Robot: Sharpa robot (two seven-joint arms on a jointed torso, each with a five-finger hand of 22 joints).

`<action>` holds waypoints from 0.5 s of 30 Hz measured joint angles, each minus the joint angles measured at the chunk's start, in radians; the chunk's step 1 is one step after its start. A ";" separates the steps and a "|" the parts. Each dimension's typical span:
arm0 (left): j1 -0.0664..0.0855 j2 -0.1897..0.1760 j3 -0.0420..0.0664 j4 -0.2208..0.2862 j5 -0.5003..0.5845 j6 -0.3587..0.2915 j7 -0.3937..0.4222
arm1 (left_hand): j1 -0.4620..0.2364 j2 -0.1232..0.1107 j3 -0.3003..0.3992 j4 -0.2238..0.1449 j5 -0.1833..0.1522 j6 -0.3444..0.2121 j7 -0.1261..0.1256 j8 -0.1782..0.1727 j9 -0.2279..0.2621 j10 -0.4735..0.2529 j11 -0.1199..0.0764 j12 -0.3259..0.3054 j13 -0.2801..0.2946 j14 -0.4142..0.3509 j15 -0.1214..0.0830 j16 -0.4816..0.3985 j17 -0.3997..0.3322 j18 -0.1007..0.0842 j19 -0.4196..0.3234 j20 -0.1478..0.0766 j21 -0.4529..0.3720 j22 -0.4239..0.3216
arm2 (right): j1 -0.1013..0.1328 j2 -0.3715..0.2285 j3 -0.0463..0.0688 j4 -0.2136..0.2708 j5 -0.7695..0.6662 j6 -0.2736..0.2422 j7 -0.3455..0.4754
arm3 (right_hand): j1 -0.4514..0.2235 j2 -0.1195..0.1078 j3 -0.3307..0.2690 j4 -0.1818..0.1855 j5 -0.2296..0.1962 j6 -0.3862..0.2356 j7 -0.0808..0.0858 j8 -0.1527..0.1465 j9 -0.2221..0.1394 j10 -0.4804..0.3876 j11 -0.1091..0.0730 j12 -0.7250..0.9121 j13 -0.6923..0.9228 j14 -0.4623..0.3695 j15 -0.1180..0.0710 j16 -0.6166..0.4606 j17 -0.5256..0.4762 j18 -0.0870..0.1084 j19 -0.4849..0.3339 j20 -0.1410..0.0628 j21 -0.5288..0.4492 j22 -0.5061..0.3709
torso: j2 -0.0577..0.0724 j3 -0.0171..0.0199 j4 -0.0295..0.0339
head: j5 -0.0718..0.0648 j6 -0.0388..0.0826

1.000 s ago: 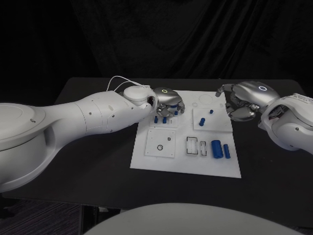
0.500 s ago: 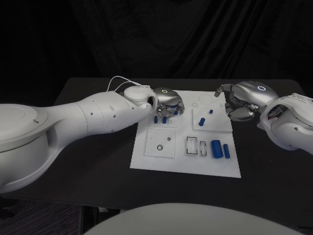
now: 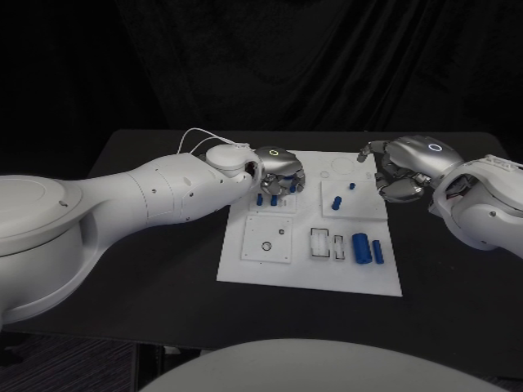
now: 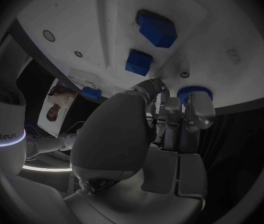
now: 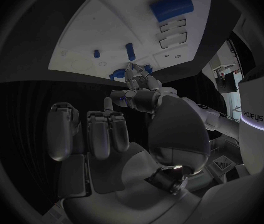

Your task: Assemble the parts on the task board

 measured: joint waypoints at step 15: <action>-0.004 -0.007 0.000 -0.006 0.000 -0.029 0.016 | -0.021 0.021 0.004 -0.004 -0.005 0.054 0.021 0.037 0.043 0.080 -0.034 0.033 0.012 0.034 -0.027 0.014 0.015 -0.017 0.034 -0.017 0.030 0.000 | 0.000 0.003 0.000 -0.004 0.004 0.018 -0.004 | 0.000 0.000 0.003 -0.003 0.000 0.000 0.000 0.000 0.000 0.000 0.000 -0.004 0.000 0.000 0.000 0.000 0.000 0.000 -0.004 0.004 0.000 0.000 | 0.001 0.0005 0.0002 | -0.004 0.000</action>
